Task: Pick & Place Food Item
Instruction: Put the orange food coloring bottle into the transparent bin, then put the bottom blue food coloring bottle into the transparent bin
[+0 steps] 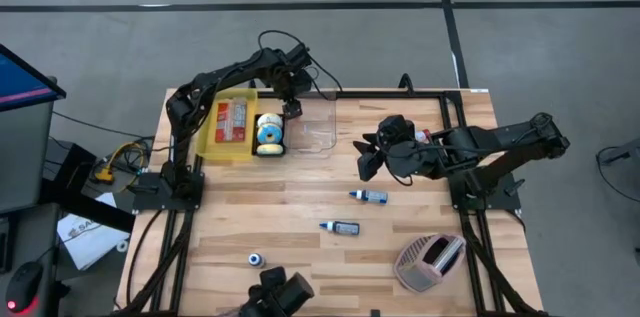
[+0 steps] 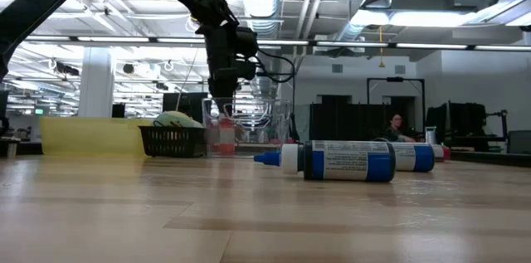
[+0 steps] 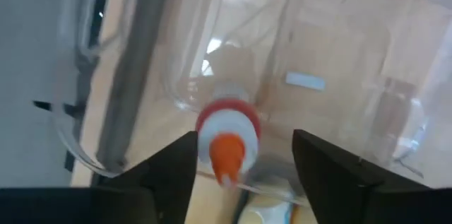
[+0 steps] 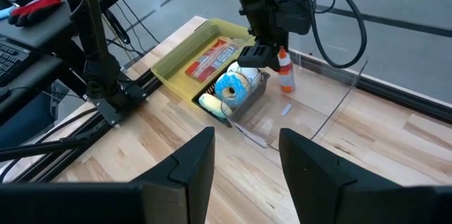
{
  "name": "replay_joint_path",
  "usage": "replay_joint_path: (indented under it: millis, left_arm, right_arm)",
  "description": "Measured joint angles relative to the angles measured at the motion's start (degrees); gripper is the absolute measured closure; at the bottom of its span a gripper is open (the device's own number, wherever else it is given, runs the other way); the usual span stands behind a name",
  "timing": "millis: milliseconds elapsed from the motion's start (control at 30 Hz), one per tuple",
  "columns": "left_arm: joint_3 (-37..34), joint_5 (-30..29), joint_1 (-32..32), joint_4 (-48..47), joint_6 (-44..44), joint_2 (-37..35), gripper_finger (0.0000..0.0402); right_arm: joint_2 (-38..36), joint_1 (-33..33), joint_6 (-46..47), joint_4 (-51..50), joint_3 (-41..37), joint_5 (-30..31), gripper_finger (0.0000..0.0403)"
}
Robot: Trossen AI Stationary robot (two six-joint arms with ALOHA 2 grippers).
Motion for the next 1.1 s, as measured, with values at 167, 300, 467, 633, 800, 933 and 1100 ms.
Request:
replay_joint_path:
  millis: [167, 300, 467, 633, 800, 933, 1100]
  left_arm:
    - [0.04, -0.85, 0.16, 3.01, 0.03, -1.62, 0.0158]
    - [0.09, -1.55, 0.11, 5.73, 0.63, -6.18, 0.0165]
    - [0.09, 10.09, -1.22, 0.89, 0.85, -16.90, 0.0177]
    - [-2.84, 25.00, -8.07, -6.30, 0.97, -29.82, 0.0191]
    - [-10.65, 18.08, -22.18, -6.44, -0.08, -43.60, 0.0197]
    - [-15.87, 9.90, -34.79, -6.73, -12.69, -50.61, 0.0182]
    - [-21.40, 3.07, -51.80, -7.57, -29.10, -53.27, 0.0154]
  right_arm:
    - [0.00, 0.02, -0.15, -0.02, 0.00, -0.07, 0.0251]
    - [0.00, 0.05, -0.02, 0.00, 0.00, -0.09, 0.0251]
    - [0.00, 0.13, -0.08, 0.00, 0.00, -0.33, 0.0251]
    - [0.00, 0.13, -1.54, 0.32, 0.00, -0.51, 0.0251]
    - [0.00, 0.13, -3.67, 0.36, 0.00, -0.54, 0.0251]
    - [0.00, 0.13, -4.33, 0.89, 0.00, -0.56, 0.0251]
    - [0.00, 0.13, -4.50, 2.60, 0.00, -2.18, 0.0251]
